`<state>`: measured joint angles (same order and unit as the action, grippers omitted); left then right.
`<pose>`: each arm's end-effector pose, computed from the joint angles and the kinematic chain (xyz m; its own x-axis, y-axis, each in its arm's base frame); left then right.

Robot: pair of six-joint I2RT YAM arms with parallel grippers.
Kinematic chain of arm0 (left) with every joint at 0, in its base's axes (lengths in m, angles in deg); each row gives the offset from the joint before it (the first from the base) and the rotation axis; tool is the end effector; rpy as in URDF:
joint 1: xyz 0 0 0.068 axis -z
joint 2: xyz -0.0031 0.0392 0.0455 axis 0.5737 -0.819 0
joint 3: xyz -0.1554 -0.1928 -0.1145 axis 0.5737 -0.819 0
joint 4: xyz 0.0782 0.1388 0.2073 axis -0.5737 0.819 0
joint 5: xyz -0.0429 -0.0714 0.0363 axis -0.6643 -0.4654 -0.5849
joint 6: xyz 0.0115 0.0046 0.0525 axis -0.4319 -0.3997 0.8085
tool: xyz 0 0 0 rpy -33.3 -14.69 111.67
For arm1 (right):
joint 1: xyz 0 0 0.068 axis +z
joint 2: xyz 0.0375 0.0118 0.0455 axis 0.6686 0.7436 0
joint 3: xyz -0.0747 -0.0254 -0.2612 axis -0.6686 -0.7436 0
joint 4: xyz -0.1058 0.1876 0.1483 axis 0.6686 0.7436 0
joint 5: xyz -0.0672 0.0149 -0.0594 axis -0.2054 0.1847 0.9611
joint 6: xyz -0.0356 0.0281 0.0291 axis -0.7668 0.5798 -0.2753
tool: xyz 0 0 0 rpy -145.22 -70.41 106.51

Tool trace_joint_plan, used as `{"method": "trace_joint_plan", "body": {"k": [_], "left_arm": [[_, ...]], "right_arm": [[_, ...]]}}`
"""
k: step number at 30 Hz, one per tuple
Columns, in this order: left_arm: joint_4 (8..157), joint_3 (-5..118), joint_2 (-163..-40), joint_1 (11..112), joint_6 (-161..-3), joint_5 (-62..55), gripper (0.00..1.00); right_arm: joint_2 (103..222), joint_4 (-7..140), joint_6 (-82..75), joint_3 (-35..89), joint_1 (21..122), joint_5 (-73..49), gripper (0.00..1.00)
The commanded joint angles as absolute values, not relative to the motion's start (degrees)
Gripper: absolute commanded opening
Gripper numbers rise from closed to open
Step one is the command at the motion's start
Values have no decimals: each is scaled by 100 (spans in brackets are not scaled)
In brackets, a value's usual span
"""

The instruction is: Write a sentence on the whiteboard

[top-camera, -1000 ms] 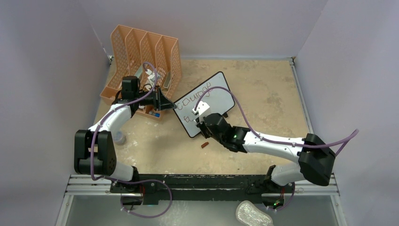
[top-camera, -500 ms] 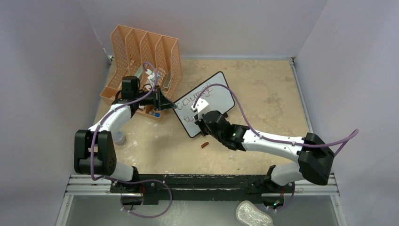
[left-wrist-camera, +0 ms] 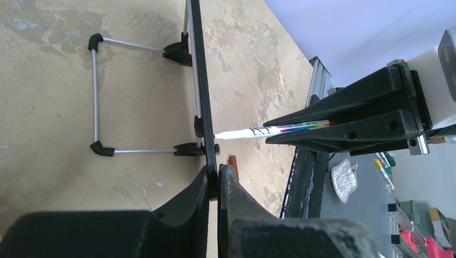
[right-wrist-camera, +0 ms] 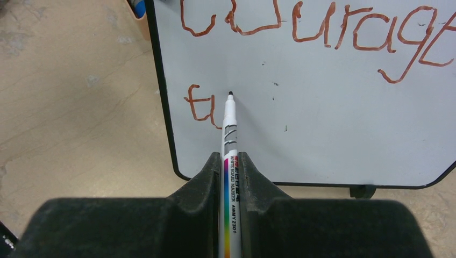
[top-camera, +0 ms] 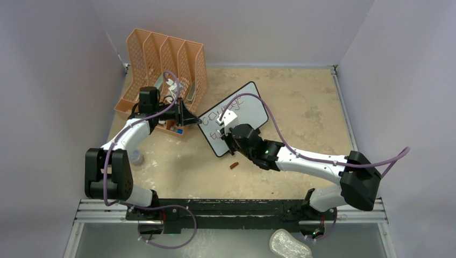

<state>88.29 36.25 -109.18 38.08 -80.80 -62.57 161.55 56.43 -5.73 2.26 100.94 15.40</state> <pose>0.2997 -0.0489 0.2484 -0.7042 -0.0300 -0.7094 0.6580 0.3480 -0.6678 0.1746 0.2666 0.2708 -0.2220 -0.2294 -0.9477 -0.6231 0.7809 -0.0430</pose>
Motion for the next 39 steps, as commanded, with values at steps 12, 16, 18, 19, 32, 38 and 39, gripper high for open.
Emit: {"method": "trace_joint_plan", "body": {"k": [12, 16, 18, 19, 32, 38, 39], "left_arm": [[8945, 3659, -10972, 3897, -7849, -6158, 0], [8944, 3660, -10971, 3897, -7851, -6162, 0], [8945, 3662, -10972, 3897, -7851, -6162, 0], [8946, 3659, -10972, 3897, -7851, -6159, 0], [8944, 3667, -10972, 3898, -7851, -6151, 0], [8946, 3656, -10970, 3898, -7851, -6141, 0], [8945, 3658, -10971, 3897, -7851, -6143, 0]], "right_arm": [[16177, 5330, -820, 438, 10036, 1282, 0], [16167, 5381, -846, 436, 10040, 1180, 0], [16167, 5400, -861, 436, 10041, 1136, 0], [16167, 5402, -865, 430, 10041, 1121, 0], [16124, 5505, -891, 371, 10040, 1011, 0], [16085, 5550, -891, 324, 10040, 993, 0], [16088, 5555, -890, 314, 10040, 992, 0]]}}
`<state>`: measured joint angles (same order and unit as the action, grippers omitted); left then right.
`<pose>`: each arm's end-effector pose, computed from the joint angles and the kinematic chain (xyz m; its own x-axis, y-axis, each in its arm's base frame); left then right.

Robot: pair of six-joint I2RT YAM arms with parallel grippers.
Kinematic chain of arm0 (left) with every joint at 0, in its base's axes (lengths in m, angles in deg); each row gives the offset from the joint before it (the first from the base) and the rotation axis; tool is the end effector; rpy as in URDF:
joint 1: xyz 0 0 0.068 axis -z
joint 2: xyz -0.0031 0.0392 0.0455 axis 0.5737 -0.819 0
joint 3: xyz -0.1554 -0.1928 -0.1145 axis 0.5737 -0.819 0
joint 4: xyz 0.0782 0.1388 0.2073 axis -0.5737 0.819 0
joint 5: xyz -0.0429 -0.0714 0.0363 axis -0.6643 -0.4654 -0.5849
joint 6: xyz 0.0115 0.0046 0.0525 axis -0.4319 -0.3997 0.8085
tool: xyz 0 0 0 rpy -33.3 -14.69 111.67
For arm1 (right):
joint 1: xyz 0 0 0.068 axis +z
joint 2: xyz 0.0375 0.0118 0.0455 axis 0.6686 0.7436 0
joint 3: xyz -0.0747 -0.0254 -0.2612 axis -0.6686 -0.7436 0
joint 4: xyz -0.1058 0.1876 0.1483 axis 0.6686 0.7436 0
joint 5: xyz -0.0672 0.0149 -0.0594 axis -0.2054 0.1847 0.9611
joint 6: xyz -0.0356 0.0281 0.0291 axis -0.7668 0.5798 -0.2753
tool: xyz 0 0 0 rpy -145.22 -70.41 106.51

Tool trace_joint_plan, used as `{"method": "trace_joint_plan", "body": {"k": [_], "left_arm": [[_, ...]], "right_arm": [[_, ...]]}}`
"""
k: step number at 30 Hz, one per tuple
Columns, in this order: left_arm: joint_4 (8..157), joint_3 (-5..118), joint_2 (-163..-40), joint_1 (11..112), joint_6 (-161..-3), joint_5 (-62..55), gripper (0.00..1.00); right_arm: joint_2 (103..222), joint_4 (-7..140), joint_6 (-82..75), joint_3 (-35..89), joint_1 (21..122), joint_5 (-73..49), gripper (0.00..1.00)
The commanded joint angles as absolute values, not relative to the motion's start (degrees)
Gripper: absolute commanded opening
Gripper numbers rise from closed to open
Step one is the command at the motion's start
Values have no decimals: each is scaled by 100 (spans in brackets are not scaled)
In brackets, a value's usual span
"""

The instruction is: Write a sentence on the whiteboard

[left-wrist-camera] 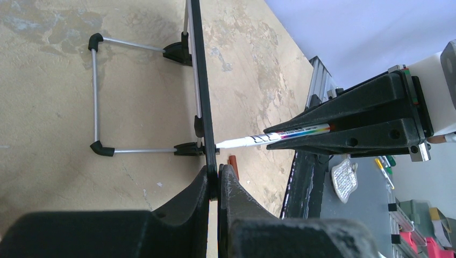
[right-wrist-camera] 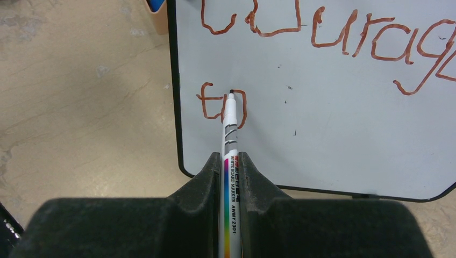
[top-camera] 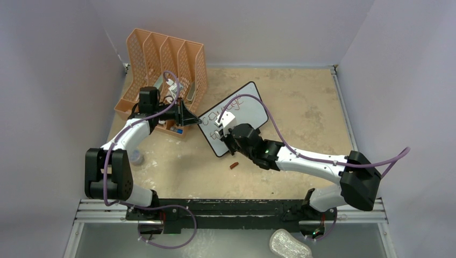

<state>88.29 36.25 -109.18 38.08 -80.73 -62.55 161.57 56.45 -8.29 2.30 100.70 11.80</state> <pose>0.2997 -0.0489 0.2484 -0.7034 -0.0296 -0.7102 0.6587 0.3483 -0.6669 0.1743 0.2676 0.2707 -0.1966 -0.2644 -0.9442 -0.6752 0.7348 -0.0652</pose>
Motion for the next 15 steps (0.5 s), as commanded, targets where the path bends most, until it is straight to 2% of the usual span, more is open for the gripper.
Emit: {"method": "trace_joint_plan", "body": {"k": [1, 15], "left_arm": [[8945, 3660, -10972, 3897, -7851, -6141, 0], [8946, 3667, -10972, 3897, -7851, -6122, 0]], "right_arm": [[16088, 5572, -891, 314, 10041, 992, 0], [16018, 5698, -892, 226, 10041, 982, 0]]}}
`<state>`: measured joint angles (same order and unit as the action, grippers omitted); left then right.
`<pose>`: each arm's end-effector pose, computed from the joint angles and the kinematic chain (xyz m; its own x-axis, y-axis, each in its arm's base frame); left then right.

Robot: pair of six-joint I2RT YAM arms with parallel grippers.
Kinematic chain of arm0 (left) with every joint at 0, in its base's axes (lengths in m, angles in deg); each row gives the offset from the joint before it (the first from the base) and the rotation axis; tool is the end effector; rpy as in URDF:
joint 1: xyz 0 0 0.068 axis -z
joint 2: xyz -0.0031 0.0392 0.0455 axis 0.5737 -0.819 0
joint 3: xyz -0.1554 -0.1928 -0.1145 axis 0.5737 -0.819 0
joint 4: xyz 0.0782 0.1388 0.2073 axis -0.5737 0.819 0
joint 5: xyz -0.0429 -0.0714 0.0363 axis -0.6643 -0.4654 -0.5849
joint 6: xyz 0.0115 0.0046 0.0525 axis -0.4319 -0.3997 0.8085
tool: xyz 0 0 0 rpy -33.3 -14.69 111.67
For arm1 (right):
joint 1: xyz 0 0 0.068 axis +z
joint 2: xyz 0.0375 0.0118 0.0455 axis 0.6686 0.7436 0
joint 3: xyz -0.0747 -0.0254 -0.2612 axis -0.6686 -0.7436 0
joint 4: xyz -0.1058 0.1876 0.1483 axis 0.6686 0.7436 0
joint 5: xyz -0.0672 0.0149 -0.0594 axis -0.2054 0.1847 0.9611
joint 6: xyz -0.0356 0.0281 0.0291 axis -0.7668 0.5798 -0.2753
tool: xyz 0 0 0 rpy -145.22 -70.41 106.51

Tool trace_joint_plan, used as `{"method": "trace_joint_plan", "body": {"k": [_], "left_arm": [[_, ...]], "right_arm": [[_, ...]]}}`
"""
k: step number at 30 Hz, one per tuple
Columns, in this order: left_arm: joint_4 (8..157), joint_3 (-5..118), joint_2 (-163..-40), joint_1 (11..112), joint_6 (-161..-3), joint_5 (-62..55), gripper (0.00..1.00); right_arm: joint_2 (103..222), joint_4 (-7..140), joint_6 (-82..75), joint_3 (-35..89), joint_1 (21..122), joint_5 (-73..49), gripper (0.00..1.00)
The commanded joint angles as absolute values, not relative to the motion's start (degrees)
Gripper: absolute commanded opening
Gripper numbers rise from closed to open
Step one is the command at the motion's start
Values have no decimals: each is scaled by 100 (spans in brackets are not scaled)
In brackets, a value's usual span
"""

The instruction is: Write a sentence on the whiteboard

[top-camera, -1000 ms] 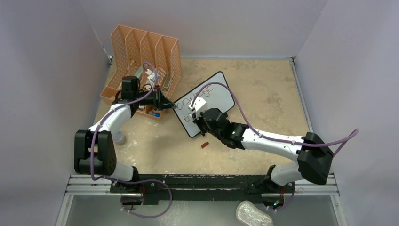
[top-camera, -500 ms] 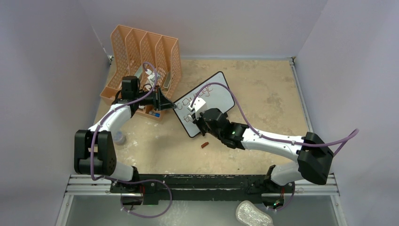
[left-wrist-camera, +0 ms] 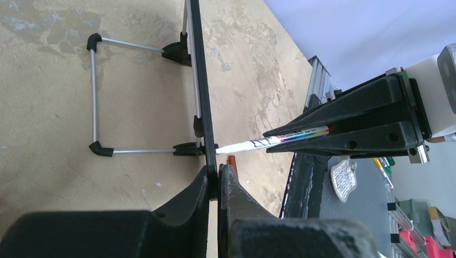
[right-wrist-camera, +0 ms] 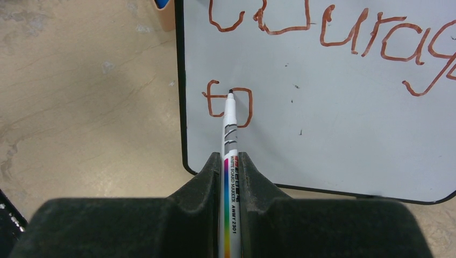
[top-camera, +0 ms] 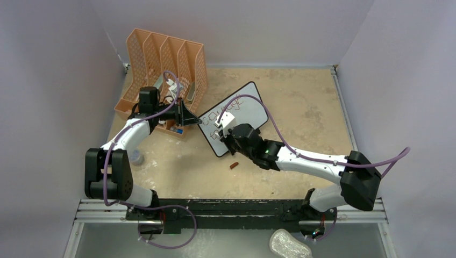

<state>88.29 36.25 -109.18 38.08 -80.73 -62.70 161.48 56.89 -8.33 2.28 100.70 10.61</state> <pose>0.2996 -0.0489 0.2485 -0.7035 -0.0292 -0.7101 0.6594 0.3459 -0.6675 0.1735 0.2676 0.2702 -0.1997 -0.2705 -0.9418 -0.6901 0.7211 -0.0608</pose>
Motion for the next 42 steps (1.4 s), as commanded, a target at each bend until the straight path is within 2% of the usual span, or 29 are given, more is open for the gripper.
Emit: {"method": "trace_joint_plan", "body": {"k": [1, 17, 28, 42], "left_arm": [[8945, 3671, -10972, 3897, -7851, -6120, 0], [8941, 3668, -10980, 3897, -7851, -6124, 0], [8932, 3665, -10988, 3899, -7858, -6131, 0], [8939, 3665, -11005, 3897, -7860, -6136, 0]], "right_arm": [[16013, 5707, -896, 219, 10041, 1008, 0], [15521, 5799, -711, 38, 10028, 1141, 0], [15423, 5464, -547, -157, 9585, 1263, 0], [15607, 5107, -658, -53, 9519, 1195, 0]]}}
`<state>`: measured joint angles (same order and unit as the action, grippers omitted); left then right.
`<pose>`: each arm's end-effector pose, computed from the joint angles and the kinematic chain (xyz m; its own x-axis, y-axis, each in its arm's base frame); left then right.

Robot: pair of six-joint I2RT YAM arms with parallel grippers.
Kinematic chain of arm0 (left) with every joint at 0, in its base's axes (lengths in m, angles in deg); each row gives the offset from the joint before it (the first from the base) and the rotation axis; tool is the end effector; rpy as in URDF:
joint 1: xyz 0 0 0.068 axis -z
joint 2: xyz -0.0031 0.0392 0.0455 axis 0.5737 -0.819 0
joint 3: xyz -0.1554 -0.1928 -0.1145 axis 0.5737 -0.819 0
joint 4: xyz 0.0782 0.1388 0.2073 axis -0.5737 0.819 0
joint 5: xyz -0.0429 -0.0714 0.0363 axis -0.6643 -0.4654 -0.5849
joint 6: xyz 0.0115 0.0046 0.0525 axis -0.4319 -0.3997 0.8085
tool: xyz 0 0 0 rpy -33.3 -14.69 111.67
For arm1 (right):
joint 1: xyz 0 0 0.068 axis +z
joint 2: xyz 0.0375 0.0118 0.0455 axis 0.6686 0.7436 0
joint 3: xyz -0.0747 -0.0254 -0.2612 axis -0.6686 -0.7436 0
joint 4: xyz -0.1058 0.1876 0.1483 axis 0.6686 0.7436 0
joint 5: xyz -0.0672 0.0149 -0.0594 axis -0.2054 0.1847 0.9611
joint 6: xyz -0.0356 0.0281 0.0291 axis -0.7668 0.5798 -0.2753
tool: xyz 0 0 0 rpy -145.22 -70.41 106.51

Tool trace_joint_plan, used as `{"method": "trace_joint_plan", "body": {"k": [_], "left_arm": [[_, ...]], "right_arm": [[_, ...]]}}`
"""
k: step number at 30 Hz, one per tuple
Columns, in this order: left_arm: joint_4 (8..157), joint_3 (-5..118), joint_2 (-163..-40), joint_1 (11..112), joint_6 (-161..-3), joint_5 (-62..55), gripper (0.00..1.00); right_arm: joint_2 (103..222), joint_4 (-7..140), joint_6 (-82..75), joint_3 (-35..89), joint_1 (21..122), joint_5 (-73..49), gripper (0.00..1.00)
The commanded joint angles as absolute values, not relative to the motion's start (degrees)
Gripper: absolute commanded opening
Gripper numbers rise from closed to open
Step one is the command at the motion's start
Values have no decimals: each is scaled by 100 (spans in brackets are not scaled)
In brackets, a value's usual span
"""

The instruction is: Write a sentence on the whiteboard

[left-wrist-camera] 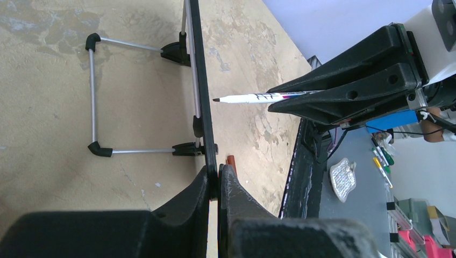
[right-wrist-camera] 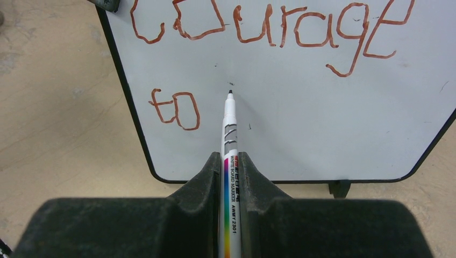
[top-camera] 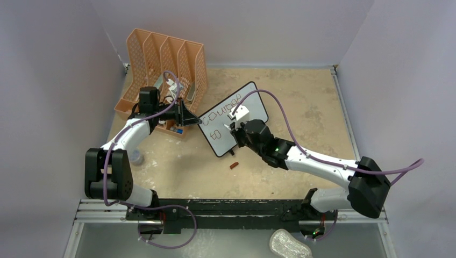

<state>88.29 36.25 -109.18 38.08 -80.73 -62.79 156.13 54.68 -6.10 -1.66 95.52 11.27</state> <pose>0.2996 -0.0489 0.2485 -0.7036 -0.0290 -0.7101 0.6598 0.3444 -0.6678 0.1852 0.2342 0.2773 -0.2110 -0.1719 -0.9623 -0.6036 0.7972 -0.0101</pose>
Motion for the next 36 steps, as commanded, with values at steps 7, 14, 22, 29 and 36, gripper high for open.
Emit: {"method": "trace_joint_plan", "body": {"k": [7, 14, 22, 29, 36], "left_arm": [[8946, 3665, -11005, 3897, -7851, -6134, 0], [8943, 3668, -11009, 3897, -7851, -6137, 0], [8946, 3672, -11007, 3897, -7851, -6137, 0], [8940, 3666, -11007, 3897, -7851, -6136, 0], [8943, 3664, -11011, 3897, -7851, -6127, 0]], "right_arm": [[15684, 5025, -689, 22, 9513, 1205, 0], [15769, 4950, -705, 82, 9513, 1202, 0], [15859, 4972, -714, 90, 9489, 1228, 0], [15816, 5198, -633, -57, 9487, 1198, 0], [15718, 5500, -578, -215, 9481, 1151, 0]]}}
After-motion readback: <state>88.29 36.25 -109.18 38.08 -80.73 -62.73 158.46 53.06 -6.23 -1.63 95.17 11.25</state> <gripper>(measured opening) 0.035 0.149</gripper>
